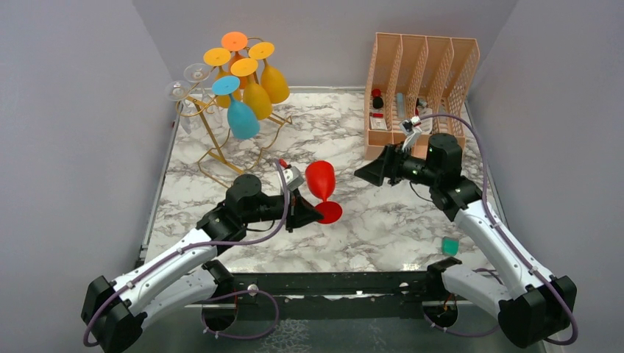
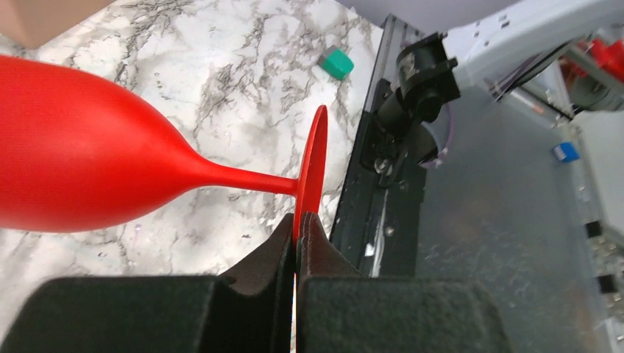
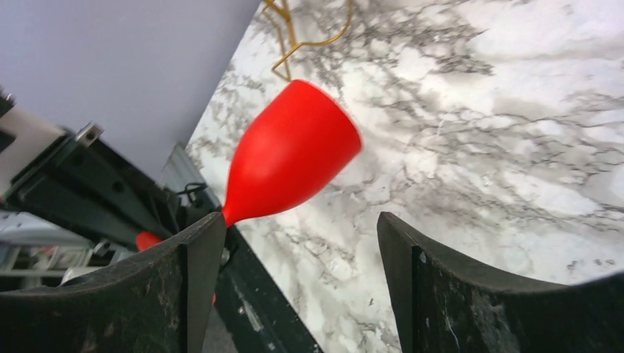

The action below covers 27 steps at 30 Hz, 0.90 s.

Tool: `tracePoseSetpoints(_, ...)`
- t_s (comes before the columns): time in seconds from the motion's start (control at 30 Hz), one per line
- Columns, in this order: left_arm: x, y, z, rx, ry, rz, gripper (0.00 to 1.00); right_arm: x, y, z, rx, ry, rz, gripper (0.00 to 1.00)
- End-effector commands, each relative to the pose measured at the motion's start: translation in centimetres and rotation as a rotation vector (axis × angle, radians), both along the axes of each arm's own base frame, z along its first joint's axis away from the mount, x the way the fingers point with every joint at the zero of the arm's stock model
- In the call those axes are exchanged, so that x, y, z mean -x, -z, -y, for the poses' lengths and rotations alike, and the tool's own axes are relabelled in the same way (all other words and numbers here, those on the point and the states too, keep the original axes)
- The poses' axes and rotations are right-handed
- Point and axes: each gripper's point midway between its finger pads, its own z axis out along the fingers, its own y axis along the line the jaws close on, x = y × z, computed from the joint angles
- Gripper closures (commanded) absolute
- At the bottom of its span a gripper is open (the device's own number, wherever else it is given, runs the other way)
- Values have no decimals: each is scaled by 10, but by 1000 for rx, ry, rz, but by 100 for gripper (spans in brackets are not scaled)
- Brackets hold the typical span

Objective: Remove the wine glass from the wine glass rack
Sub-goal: Place the wine glass at the center of the board.

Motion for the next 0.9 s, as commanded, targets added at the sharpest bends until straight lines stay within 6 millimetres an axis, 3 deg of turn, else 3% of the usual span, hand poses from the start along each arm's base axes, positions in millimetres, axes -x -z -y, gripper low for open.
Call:
tracePoseSetpoints(0.0, 2, -6, -6, 37, 49, 272, 100, -23, 0, 16, 120, 112, 51, 21)
tracePoseSetpoints(0.17, 15, 5, -11, 12, 164, 446, 100, -28, 1, 4, 122, 35, 14, 21)
tracePoseSetpoints(0.43, 32, 27, -17, -26, 314, 598, 100, -8, -9, -33, 22, -319, -77, 22)
tracePoseSetpoints(0.63, 42, 30, -19, -6, 357, 624, 100, -16, -10, -40, 15, -376, -114, 25)
tracePoseSetpoints(0.87, 45, 28, -22, 3, 365, 651, 100, 1, -15, -51, -91, -559, -229, 35)
